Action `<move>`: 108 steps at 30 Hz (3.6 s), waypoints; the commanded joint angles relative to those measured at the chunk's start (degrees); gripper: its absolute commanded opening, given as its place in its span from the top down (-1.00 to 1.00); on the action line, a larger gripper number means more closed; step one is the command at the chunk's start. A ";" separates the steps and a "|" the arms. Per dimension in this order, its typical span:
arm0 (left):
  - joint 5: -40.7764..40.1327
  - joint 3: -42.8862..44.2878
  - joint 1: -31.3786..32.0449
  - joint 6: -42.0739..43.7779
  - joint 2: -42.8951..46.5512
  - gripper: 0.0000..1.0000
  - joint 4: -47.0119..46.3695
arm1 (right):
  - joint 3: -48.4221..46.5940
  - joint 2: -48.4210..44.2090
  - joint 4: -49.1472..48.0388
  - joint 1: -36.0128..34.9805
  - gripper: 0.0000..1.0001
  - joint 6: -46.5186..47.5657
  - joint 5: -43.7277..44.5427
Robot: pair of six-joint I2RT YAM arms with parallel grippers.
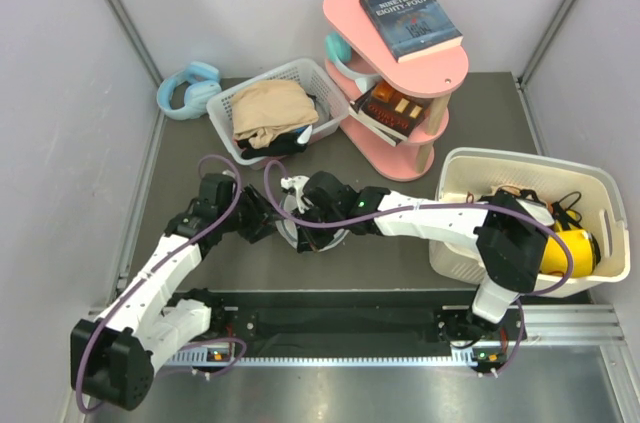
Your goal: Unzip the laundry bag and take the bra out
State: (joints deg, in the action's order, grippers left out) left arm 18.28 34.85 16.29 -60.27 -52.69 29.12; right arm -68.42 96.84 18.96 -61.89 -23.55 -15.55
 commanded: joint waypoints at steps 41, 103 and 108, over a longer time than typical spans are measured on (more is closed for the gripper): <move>4.30 13.39 -1.62 10.78 -17.34 1.00 -7.23 | 7.34 -10.00 -0.15 8.80 1.00 0.08 1.58; 1.67 6.11 -0.47 6.39 -10.15 1.00 -6.80 | 7.78 -9.12 -0.42 12.40 1.00 -1.41 -1.68; 3.16 7.77 -0.47 7.27 -14.00 1.00 -9.08 | 7.08 -9.48 0.55 12.93 1.00 -0.44 -0.53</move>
State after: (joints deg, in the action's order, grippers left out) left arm 21.12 39.29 16.25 -55.44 -63.68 21.45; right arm -60.42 89.67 19.53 -49.34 -25.06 -17.63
